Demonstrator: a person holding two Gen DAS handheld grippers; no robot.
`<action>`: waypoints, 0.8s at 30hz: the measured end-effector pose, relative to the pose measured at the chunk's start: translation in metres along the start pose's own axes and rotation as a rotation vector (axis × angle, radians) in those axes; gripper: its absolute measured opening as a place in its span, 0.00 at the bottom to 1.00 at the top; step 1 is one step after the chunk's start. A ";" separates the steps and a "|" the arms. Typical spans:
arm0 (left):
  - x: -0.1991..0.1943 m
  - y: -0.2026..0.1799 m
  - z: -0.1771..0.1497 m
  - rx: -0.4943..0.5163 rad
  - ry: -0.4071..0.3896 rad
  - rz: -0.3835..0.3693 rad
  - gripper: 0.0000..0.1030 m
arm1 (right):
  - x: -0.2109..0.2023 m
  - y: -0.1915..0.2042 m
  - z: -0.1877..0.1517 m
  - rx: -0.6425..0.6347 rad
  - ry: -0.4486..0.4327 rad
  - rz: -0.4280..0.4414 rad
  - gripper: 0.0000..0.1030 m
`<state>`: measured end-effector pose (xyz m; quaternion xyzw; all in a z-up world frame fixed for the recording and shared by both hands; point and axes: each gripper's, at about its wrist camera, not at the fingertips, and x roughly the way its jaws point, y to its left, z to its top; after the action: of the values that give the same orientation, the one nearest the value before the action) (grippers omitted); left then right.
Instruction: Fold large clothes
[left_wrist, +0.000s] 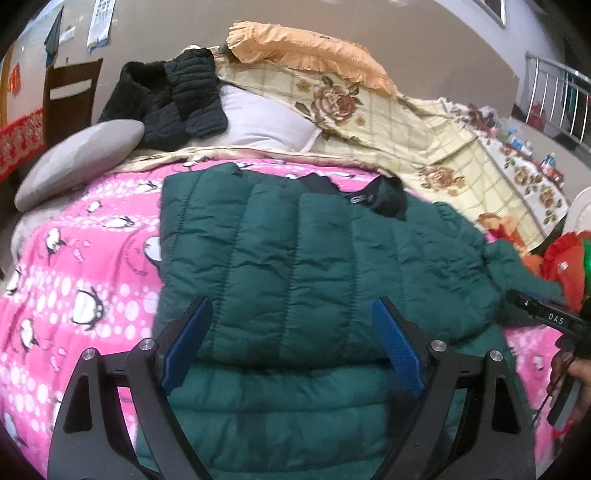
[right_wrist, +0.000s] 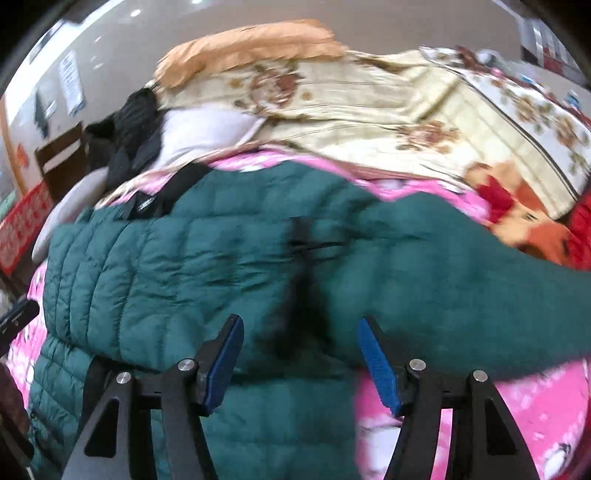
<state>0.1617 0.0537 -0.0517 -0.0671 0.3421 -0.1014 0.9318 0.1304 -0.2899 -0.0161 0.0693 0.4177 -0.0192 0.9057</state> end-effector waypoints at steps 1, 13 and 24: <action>0.000 -0.002 0.001 -0.004 -0.001 -0.003 0.86 | -0.004 -0.017 -0.002 0.039 0.008 -0.006 0.61; -0.007 -0.012 -0.004 0.021 0.010 -0.029 0.86 | -0.042 -0.238 -0.041 0.590 -0.003 -0.151 0.70; -0.011 -0.001 -0.002 0.001 0.014 -0.011 0.86 | -0.042 -0.318 -0.049 0.851 -0.072 -0.091 0.72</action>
<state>0.1525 0.0555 -0.0464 -0.0678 0.3482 -0.1072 0.9288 0.0370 -0.5988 -0.0506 0.4174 0.3432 -0.2321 0.8088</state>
